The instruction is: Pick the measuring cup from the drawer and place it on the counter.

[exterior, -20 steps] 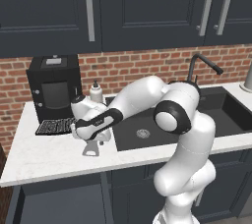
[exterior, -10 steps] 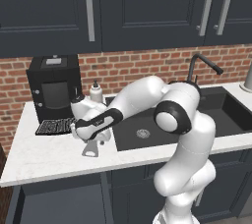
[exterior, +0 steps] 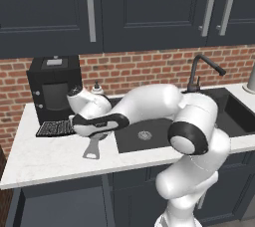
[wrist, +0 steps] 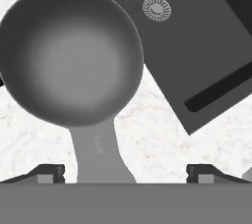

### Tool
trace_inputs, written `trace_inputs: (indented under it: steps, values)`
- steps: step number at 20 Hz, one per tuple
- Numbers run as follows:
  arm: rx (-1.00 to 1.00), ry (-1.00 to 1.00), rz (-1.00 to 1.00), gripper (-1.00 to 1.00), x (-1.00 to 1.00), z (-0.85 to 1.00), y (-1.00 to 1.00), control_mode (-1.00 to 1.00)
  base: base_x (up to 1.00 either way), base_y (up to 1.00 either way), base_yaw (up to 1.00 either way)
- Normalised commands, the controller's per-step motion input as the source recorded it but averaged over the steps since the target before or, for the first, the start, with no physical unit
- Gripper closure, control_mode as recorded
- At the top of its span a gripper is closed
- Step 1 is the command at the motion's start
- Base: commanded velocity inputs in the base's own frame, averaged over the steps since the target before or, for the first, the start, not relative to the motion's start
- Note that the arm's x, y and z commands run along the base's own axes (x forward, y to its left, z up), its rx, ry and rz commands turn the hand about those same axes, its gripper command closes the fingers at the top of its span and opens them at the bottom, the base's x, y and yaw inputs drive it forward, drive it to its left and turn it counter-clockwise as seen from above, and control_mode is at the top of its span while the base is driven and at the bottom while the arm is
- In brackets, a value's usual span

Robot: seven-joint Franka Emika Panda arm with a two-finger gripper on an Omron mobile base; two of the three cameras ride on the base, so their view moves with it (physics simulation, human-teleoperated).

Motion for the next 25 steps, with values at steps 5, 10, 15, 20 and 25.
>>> trace_inputs:
  steps: [5, 10, 15, 20, 25]
  values:
    - [0.03, -0.1, 0.0, -1.0, -0.58, 1.0, -0.77, -1.0, 0.0, 0.0, 0.0]
    - [0.11, -0.03, 0.02, -1.0, -0.05, 0.91, -1.0, -1.0, 0.0, 0.0, 0.0]
    - [0.15, -0.01, 0.08, -1.0, -0.19, 0.77, -1.0, -1.0, 0.0, 0.0, 0.0]
    - [0.16, -0.01, 0.1, -1.0, -0.54, 0.6, -1.0, -1.0, 0.0, 0.0, 0.0]
    - [0.11, 0.0, 0.1, -1.0, -0.78, 0.62, -1.0, -1.0, 0.0, 0.0, 0.0]
